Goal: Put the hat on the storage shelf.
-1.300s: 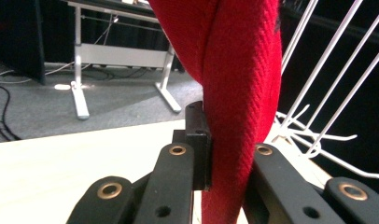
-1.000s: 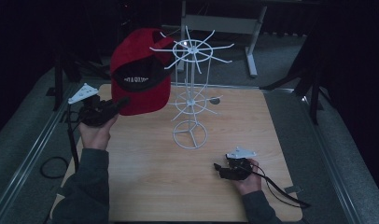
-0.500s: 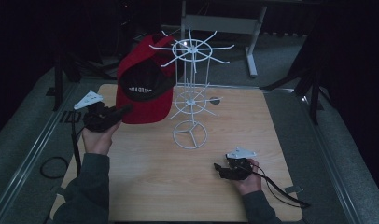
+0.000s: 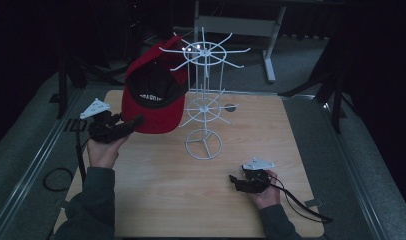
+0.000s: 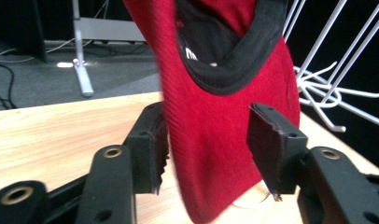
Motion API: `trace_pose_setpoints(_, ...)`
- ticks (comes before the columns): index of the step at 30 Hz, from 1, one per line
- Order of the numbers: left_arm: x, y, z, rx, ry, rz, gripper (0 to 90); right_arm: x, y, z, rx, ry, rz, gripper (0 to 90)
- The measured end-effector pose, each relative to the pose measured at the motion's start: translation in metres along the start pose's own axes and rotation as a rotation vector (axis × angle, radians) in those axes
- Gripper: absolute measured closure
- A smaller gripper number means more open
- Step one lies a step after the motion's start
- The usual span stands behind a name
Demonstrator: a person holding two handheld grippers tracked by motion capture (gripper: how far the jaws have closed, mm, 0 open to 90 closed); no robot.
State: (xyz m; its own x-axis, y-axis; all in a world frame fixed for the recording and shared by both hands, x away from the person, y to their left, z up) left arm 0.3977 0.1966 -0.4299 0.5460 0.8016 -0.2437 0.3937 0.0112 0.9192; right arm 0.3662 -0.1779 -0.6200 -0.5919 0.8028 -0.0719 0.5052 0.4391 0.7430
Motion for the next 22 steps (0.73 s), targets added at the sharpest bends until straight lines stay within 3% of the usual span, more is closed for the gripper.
trace_pose_setpoints(8,0.004,-0.003,-0.004,0.003,0.056,0.004,35.1,0.0,0.0,0.0,0.0,-0.001,-0.001,33.4)
trace_pose_setpoints(11,0.002,-0.006,-0.006,0.004,0.031,0.004,34.1,0.0,0.0,0.0,0.0,0.0,0.0,33.4)
trace_pose_setpoints(16,0.001,-0.013,-0.009,0.017,0.036,0.011,32.6,0.0,0.0,0.0,0.001,0.0,0.0,33.4)
trace_pose_setpoints(22,0.005,-0.02,-0.012,0.019,0.031,-0.013,32.7,0.0,0.0,0.0,0.001,0.0,0.0,33.4)
Point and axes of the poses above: each handheld gripper's, and its own axes: z roughly forward along the jaws, y roughly out of its top, x roughly to its left, the point moved 8 cm from there along z, roughly forward along the jaws, and after that the axes turned 5 degrees about -y, right-handed, at the moved point
